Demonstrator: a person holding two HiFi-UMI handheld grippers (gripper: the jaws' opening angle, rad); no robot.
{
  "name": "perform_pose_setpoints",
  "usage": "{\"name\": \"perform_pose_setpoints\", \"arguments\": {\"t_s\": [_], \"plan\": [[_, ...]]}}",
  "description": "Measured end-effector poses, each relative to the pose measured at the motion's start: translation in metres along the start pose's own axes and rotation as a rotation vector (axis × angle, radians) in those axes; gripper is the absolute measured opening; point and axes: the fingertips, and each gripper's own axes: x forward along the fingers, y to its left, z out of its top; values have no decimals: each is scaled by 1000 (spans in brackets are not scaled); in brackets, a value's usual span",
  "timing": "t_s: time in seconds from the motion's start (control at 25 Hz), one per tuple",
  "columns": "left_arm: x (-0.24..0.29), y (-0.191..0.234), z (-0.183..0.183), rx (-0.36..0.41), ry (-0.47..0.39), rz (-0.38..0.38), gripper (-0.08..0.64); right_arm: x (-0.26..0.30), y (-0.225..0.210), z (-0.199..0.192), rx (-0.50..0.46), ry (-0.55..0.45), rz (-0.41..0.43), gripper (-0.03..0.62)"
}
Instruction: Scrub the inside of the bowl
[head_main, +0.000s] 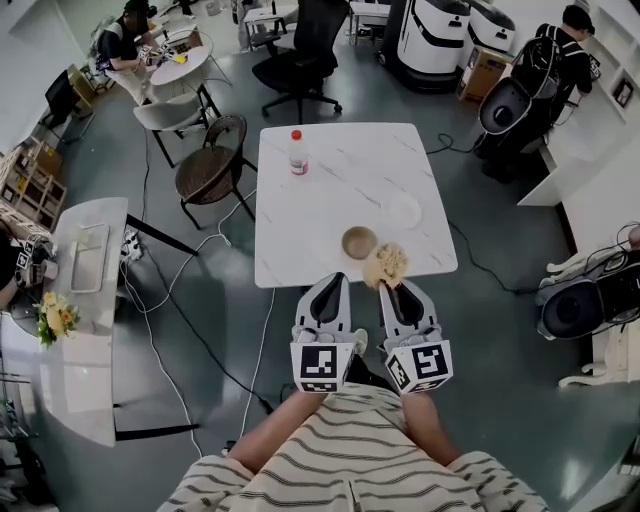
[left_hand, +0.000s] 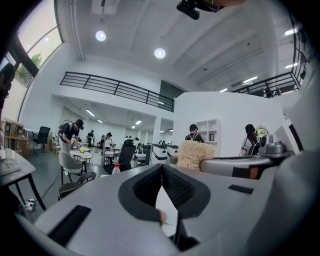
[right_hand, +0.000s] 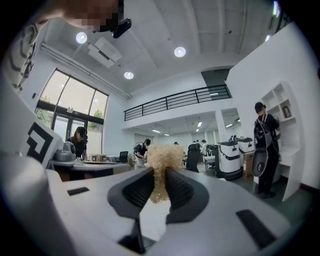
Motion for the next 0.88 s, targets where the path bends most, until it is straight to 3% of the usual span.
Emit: {"name": "perform_pose_setpoints", "arguments": {"t_s": [0.36,0.88], "plan": [[72,12,1,37,19,38,6,63,-42,-3,-4,12,70,72],[157,10,-41,36,105,101,6,114,-112,-46,38,108,155,72]]}}
